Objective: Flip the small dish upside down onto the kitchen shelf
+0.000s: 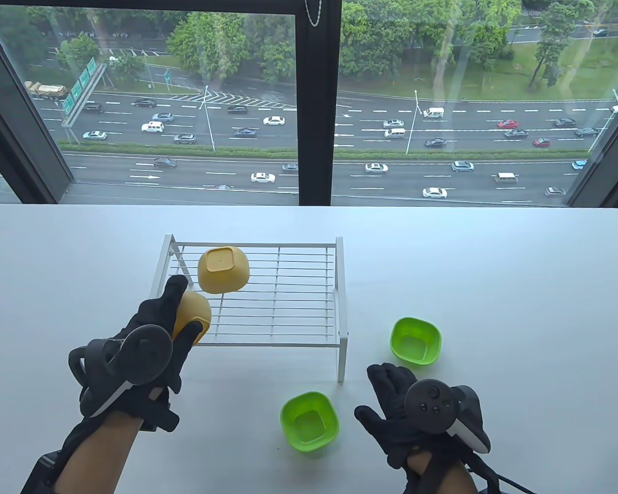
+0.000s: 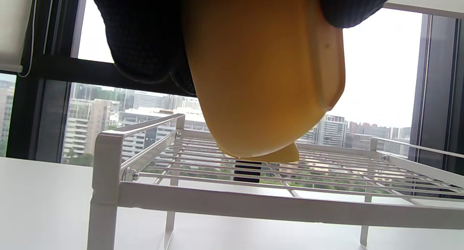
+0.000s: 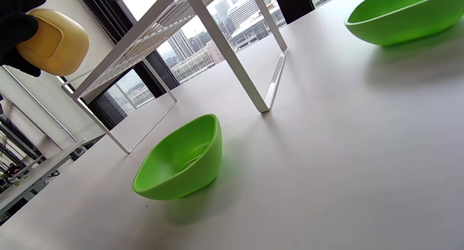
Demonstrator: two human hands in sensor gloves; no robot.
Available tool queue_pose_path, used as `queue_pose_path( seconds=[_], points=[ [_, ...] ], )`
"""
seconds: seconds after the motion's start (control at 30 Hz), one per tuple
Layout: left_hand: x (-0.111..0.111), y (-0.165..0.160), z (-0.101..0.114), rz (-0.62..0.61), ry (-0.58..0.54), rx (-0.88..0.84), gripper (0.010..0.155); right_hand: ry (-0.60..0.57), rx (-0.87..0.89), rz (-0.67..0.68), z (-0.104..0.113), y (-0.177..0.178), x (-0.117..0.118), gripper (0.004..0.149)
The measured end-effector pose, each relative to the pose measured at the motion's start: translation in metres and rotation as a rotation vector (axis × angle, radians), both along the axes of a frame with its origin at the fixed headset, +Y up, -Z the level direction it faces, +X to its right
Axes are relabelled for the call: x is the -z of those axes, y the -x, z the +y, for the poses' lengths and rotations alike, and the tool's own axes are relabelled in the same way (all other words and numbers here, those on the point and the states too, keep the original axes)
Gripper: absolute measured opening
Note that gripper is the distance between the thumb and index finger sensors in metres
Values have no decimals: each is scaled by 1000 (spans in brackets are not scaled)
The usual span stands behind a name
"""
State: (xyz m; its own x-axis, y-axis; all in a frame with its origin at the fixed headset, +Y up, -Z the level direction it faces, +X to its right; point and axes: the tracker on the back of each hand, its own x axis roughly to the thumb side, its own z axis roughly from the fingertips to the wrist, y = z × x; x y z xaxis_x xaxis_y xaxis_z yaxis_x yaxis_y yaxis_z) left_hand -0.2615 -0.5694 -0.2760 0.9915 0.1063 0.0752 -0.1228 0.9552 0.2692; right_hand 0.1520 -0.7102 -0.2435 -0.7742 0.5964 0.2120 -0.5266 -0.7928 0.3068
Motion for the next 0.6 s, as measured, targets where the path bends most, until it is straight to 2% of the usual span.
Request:
queue_pose_path(
  seconds=[0.2, 0.4, 0.6],
  points=[
    [13, 6, -12, 21, 110, -159, 62, 10, 6, -9, -2, -1, 2, 83],
    [32, 4, -27, 52, 195, -331, 64, 21, 27, -25, -4, -3, 4, 82],
    [54, -8, -32, 102, 285, -395, 66, 48, 33, -39, -8, -7, 5, 82]
  ],
)
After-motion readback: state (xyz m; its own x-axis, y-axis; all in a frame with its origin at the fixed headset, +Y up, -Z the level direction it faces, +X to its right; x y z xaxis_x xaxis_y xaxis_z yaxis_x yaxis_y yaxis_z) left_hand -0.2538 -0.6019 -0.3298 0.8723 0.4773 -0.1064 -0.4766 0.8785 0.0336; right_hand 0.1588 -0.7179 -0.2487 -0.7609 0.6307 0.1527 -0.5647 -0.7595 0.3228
